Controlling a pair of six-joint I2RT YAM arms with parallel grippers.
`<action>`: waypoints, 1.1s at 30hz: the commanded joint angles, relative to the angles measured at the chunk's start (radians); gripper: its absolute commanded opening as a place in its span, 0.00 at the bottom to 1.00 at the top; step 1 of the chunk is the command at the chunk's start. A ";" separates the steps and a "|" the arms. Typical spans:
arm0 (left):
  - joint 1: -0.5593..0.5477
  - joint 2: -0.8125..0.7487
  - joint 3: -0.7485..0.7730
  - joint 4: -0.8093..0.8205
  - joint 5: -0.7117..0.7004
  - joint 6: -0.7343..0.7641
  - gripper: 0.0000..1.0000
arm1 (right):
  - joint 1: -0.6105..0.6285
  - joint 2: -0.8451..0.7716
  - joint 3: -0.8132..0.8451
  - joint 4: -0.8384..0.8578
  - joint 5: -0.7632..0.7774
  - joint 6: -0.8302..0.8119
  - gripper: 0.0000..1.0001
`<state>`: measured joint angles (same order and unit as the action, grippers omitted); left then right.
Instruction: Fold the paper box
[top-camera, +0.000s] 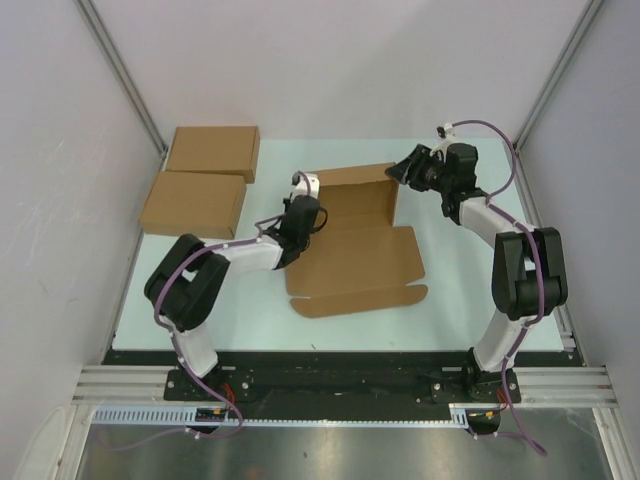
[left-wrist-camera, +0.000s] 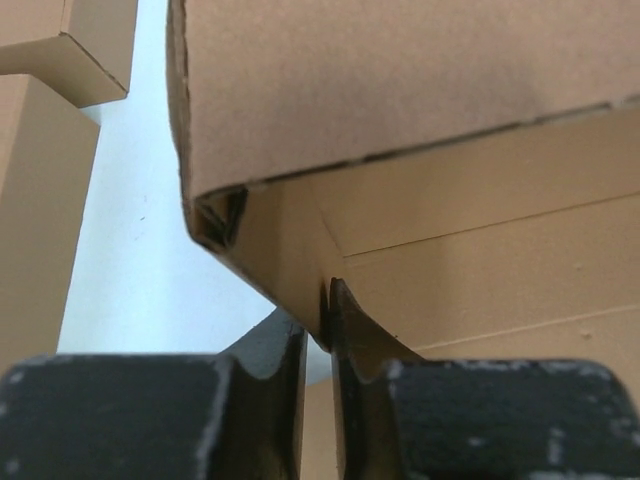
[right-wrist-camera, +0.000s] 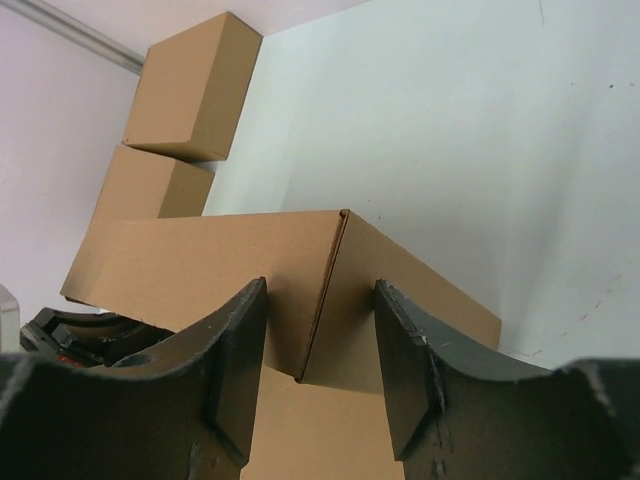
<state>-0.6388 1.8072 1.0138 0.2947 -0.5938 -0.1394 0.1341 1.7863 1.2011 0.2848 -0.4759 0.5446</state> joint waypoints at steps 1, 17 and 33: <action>-0.004 -0.132 -0.075 -0.013 0.009 0.057 0.21 | 0.016 -0.013 0.008 -0.098 0.040 -0.054 0.47; -0.018 -0.417 -0.243 0.024 -0.049 -0.005 0.67 | 0.033 -0.024 -0.002 -0.125 0.080 -0.071 0.44; 0.168 -0.562 -0.212 -0.031 0.339 -0.442 1.00 | 0.070 -0.047 -0.003 -0.177 0.137 -0.098 0.41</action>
<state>-0.5415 1.2438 0.7685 0.2729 -0.5205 -0.3851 0.1833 1.7554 1.2011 0.2424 -0.3908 0.4976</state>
